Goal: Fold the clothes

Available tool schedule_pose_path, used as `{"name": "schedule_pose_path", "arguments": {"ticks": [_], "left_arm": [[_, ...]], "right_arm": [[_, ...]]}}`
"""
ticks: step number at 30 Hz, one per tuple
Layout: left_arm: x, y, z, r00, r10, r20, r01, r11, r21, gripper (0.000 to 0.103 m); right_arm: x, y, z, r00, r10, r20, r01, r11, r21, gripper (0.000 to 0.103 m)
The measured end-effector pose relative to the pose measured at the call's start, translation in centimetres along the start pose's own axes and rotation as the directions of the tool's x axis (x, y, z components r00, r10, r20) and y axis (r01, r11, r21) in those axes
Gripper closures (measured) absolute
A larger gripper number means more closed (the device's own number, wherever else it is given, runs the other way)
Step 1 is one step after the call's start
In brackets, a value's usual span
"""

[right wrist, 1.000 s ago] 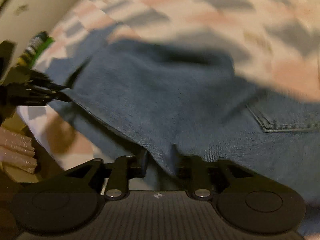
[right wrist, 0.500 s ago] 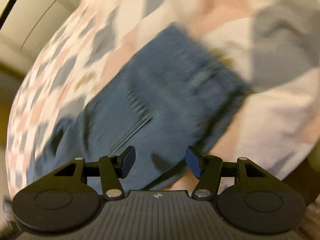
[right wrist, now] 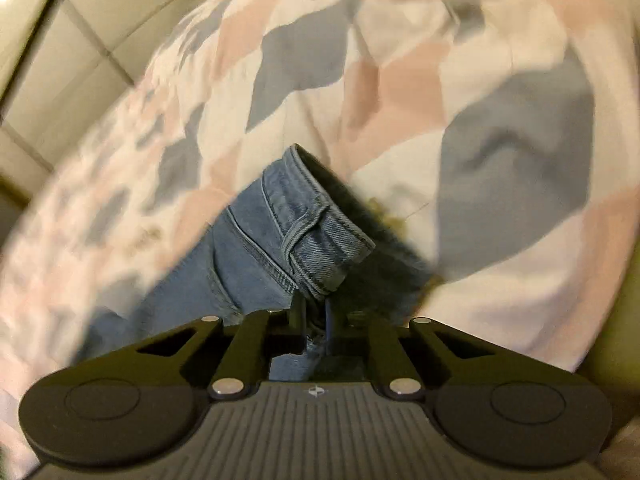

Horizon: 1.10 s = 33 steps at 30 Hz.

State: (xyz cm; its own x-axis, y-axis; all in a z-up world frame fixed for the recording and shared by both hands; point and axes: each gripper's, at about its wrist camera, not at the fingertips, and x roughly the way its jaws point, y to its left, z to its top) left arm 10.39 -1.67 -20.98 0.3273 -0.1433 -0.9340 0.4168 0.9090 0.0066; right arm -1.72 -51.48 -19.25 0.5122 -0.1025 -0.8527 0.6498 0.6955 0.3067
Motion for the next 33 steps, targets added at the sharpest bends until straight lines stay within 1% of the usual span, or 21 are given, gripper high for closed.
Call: {"name": "schedule_pose_path", "arguments": {"ticks": [2, 3, 5, 6, 7, 10, 11, 12, 13, 15, 17, 19, 21, 22, 23, 24, 26, 29, 31, 32, 33], "left_arm": [[-0.1, 0.2, -0.3, 1.000, -0.008, -0.015, 0.007, 1.000, -0.017, 0.080], [-0.4, 0.7, 0.1, 1.000, -0.010, -0.003, 0.010, 0.999, -0.037, 0.079], [-1.1, 2.1, 1.1, 1.000, -0.013, 0.027, 0.016, 0.997, -0.081, 0.078], [-1.4, 2.7, 1.7, 0.999, -0.015, 0.042, 0.019, 0.995, -0.102, 0.073], [-1.7, 3.4, 2.2, 0.998, -0.016, 0.058, 0.023, 0.992, -0.124, 0.067], [-2.7, 5.4, 3.7, 0.994, -0.016, 0.104, 0.035, 0.981, -0.188, 0.065], [-3.1, 6.0, 4.2, 0.993, -0.016, 0.119, 0.040, 0.977, -0.210, 0.063], [-3.4, 6.7, 4.8, 0.991, -0.015, 0.134, 0.046, 0.972, -0.231, 0.063], [-3.7, 7.3, 5.3, 0.989, -0.013, 0.149, 0.051, 0.967, -0.251, 0.063], [-3.7, 9.0, 6.0, 0.988, -0.013, 0.156, 0.057, 0.957, -0.284, 0.067], [-2.6, 11.1, 6.4, 0.991, -0.015, 0.130, 0.054, 0.951, -0.305, 0.071], [-1.6, 13.3, 6.8, 0.994, -0.018, 0.104, 0.051, 0.944, -0.325, 0.073], [-1.0, 15.5, 6.4, 0.996, -0.020, 0.091, 0.049, 0.943, -0.330, 0.073], [-0.8, 16.7, 6.1, 0.996, -0.018, 0.087, 0.047, 0.940, -0.338, 0.073], [-0.5, 17.8, 5.7, 0.996, -0.016, 0.084, 0.044, 0.937, -0.347, 0.073], [-0.3, 19.1, 5.3, 0.997, -0.021, 0.079, 0.048, 0.930, -0.365, 0.073], [-0.1, 21.1, 4.3, 0.997, -0.030, 0.075, 0.058, 0.916, -0.397, 0.073], [-0.7, 23.2, 2.5, 0.996, -0.040, 0.080, 0.071, 0.900, -0.429, 0.073], [-1.1, 24.6, 1.3, 0.995, -0.047, 0.084, 0.080, 0.889, -0.451, 0.073], [-1.3, 25.3, 0.7, 0.995, -0.050, 0.085, 0.084, 0.883, -0.461, 0.073], [-1.5, 26.0, 0.1, 0.995, -0.053, 0.087, 0.088, 0.877, -0.472, 0.073]], "right_arm": [[1.4, -0.1, 0.0, 0.997, -0.065, -0.046, 0.065, 0.998, -0.012, 0.086], [2.0, -0.2, 0.0, 0.993, -0.098, -0.069, 0.097, 0.995, -0.019, 0.075], [1.0, 1.7, 0.2, 0.983, -0.185, -0.006, 0.184, 0.980, -0.072, 0.055], [0.1, 2.9, 0.3, 0.972, -0.228, 0.052, 0.232, 0.967, -0.109, 0.048], [-0.8, 4.2, 0.4, 0.958, -0.265, 0.113, 0.280, 0.949, -0.144, 0.047], [-1.7, 7.2, 0.5, 0.984, -0.076, 0.162, 0.107, 0.975, -0.193, 0.045], [-1.5, 8.4, 0.4, 0.991, 0.045, 0.123, -0.018, 0.977, -0.214, 0.046], [-0.8, 10.0, 0.2, 0.984, 0.170, 0.048, -0.153, 0.958, -0.242, 0.047], [0.0, 12.1, -0.5, 0.963, 0.266, -0.039, -0.267, 0.925, -0.272, 0.050], [1.9, 16.6, -3.7, 0.920, 0.344, -0.190, -0.391, 0.852, -0.350, 0.066], [3.9, 21.1, -7.0, 0.855, 0.391, -0.341, -0.509, 0.759, -0.405, 0.081], [5.4, 25.3, -11.5, 0.786, 0.408, -0.463, -0.600, 0.683, -0.417, 0.087], [6.5, 29.1, -15.3, 0.711, 0.442, -0.547, -0.677, 0.640, -0.364, 0.087], [7.1, 30.8, -16.8, 0.688, 0.456, -0.565, -0.694, 0.642, -0.326, 0.086], [7.7, 32.5, -18.2, 0.666, 0.469, -0.580, -0.706, 0.647, -0.287, 0.079], [8.0, 33.8, -19.2, 0.657, 0.485, -0.577, -0.711, 0.654, -0.259, 0.066], [8.3, 36.3, -21.1, 0.642, 0.517, -0.566, -0.718, 0.665, -0.206, 0.049], [9.9, 39.0, -22.8, 0.688, 0.483, -0.542, -0.671, 0.709, -0.219, 0.049], [10.7, 39.9, -23.0, 0.683, 0.507, -0.527, -0.676, 0.712, -0.192, 0.055], [11.0, 40.2, -23.1, 0.679, 0.520, -0.519, -0.680, 0.712, -0.177, 0.070], [11.0, 41.0, -23.2, 0.688, 0.521, -0.505, -0.682, 0.702, -0.204, 0.086]]}}
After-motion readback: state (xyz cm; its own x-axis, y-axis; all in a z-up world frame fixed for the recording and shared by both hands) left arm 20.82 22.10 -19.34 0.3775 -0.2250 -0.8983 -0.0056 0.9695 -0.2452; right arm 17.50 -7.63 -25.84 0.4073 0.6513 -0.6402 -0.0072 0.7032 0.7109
